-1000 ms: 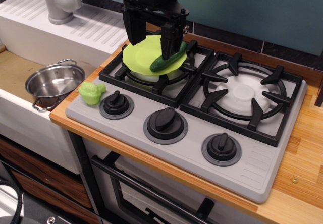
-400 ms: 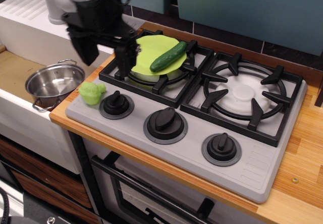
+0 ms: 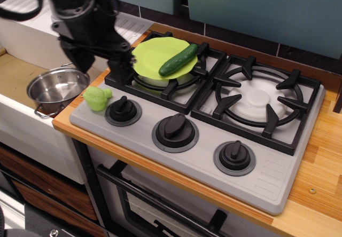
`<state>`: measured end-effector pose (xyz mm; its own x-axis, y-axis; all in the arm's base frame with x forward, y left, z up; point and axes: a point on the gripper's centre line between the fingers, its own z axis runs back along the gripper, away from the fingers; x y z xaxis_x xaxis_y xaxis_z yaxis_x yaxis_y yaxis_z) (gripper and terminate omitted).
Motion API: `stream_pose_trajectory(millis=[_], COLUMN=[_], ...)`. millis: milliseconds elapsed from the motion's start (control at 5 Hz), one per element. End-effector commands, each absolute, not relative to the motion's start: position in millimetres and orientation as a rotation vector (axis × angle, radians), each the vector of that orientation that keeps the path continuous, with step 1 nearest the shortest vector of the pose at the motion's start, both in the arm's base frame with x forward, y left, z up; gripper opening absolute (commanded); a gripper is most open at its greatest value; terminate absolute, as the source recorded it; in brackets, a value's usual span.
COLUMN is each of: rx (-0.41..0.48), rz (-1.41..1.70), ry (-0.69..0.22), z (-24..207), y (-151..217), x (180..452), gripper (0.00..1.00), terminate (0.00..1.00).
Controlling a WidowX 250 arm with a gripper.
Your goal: Put pickle on plate and cauliflower in pot or pan in sink
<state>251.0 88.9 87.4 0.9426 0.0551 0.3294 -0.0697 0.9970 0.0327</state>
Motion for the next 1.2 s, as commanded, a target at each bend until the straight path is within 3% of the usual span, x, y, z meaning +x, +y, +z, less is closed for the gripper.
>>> stream_pose_trajectory(millis=[0,600,1000], rx=[0.107,0.137,0.107], rz=[0.064,0.088,0.127], ry=[-0.426,-0.439,-0.426], z=[96.7,91.3,70.2], y=[102.1,114.6,120.2], x=[255.3,260.3,258.1], gripper=[1.00,1.00,1.00], terminate=[0.00,0.00,0.00])
